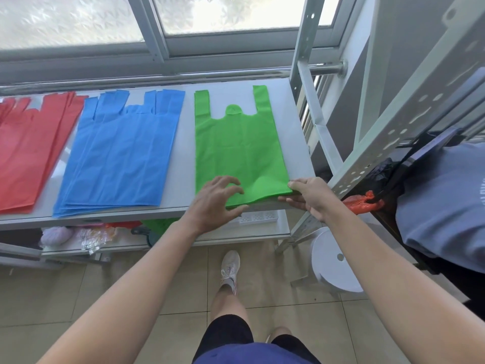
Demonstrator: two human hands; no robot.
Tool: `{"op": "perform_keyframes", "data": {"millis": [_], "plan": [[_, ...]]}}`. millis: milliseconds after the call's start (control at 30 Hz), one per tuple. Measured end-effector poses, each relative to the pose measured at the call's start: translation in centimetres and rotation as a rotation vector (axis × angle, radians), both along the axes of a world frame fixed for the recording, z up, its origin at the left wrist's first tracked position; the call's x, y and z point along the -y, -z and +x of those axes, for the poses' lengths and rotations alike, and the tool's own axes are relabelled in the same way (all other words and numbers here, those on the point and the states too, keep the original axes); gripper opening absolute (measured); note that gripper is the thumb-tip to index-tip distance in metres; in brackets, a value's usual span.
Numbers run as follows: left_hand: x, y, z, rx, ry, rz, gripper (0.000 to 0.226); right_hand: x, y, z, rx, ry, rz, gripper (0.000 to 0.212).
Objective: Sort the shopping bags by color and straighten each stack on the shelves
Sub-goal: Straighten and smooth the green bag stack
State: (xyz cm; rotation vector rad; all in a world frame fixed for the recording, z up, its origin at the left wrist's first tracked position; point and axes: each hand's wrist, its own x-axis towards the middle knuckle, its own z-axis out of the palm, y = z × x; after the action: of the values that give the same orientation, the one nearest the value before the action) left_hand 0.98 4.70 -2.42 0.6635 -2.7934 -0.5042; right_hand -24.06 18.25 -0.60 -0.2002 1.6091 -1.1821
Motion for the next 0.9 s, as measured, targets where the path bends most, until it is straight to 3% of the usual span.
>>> {"op": "perform_keyframes", "data": {"millis": [167, 333, 500, 600, 733, 833, 900], "plan": [[-1.6, 0.3, -4.4, -0.043, 0.090, 0.110, 0.041, -0.8, -1.2, 0.6, -0.007, -0.264, 0.061, 0.022], [-1.3, 0.6, -4.8, -0.062, 0.090, 0.187, 0.034, -0.9, -1.1, 0.1, 0.018, -0.262, 0.079, 0.022], [-1.9, 0.7, -4.7, -0.060, 0.140, 0.111, 0.027, -0.5, -0.5, 0.0, -0.013, -0.223, 0.050, 0.026], [-2.6, 0.9, -4.8, -0.029, 0.133, -0.017, 0.020, 0.4, -0.4, -0.1, -0.097, -0.251, 0.058, 0.027], [-2.6, 1.1, -4.9, -0.052, 0.094, 0.040, 0.015, 3.0, 0.1, -0.7, -0.189, -0.249, 0.056, 0.034], [-1.0, 0.2, -4.6, -0.120, 0.056, 0.162, 0.022, 5.9, -0.1, -1.5, -0.447, -0.274, 0.094, 0.052], [2.3, -0.1, -4.6, -0.238, -0.117, 0.127, 0.013, 8.5, -0.6, -1.9, -0.633, -0.299, 0.114, 0.059]]}}
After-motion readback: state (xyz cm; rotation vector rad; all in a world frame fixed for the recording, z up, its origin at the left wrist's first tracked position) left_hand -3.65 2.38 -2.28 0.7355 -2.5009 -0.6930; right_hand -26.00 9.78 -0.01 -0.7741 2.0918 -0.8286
